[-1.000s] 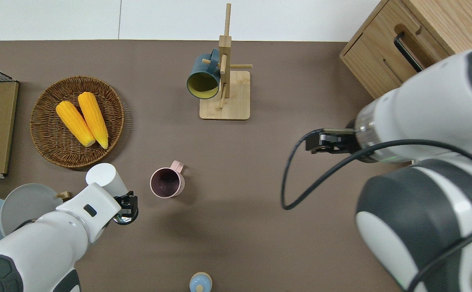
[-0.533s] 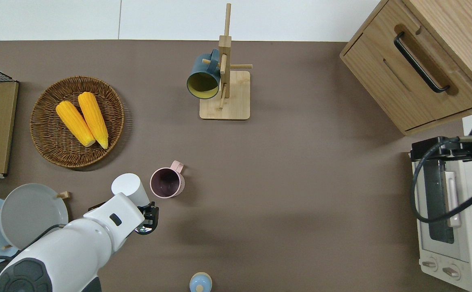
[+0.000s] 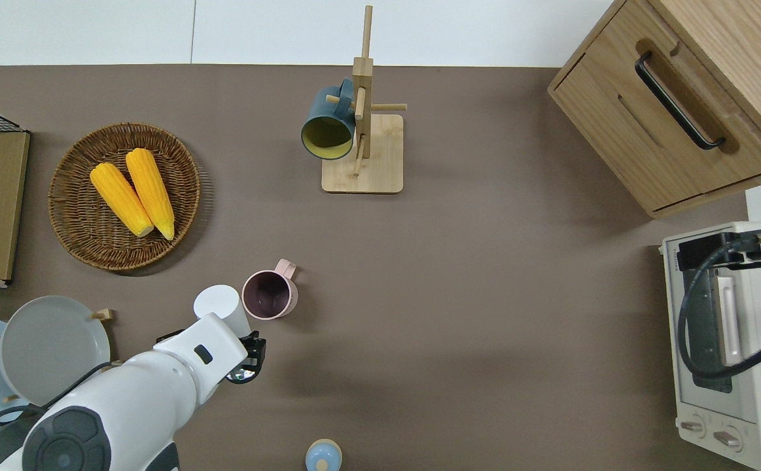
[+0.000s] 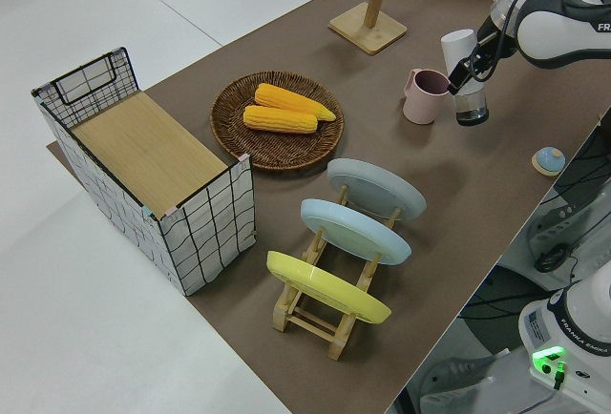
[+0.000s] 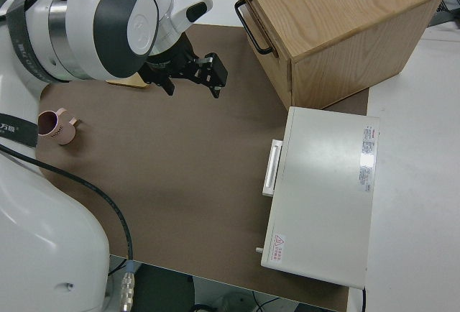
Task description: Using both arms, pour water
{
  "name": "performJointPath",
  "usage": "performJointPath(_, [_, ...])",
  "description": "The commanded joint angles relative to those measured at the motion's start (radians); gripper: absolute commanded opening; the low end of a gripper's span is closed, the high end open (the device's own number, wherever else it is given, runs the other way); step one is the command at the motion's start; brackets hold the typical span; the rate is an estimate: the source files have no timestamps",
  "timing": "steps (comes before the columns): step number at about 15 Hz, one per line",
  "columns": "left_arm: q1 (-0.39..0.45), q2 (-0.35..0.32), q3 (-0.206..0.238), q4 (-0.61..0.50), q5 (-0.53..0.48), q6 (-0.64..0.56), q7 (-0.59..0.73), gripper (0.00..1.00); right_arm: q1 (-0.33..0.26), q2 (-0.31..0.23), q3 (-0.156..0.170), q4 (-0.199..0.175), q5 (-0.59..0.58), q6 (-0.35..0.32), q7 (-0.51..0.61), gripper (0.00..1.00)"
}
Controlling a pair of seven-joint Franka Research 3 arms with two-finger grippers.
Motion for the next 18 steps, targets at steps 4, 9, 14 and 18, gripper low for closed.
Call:
performJointPath(4, [-0.013, 0.069, 0.007, 0.101, -0.003, -0.112, 0.0, 0.0, -0.012, -0.024, -0.006, -0.017, -0.021, -0.021, -0.059, 0.992])
performJointPath(9, [-0.013, 0.129, 0.007, 0.186, 0.003, -0.235, 0.0, 0.0, 0.01, -0.024, 0.012, -0.017, -0.011, -0.009, -0.056, 0.992])
performJointPath(14, [-0.01, 0.187, 0.009, 0.257, 0.004, -0.346, 0.0, 0.0, 0.011, -0.024, 0.017, -0.017, -0.006, -0.009, -0.057, 0.992])
performJointPath(18, [-0.008, 0.207, 0.007, 0.259, 0.003, -0.36, -0.003, 0.0, 0.011, -0.024, 0.015, -0.017, -0.009, -0.009, -0.057, 0.992])
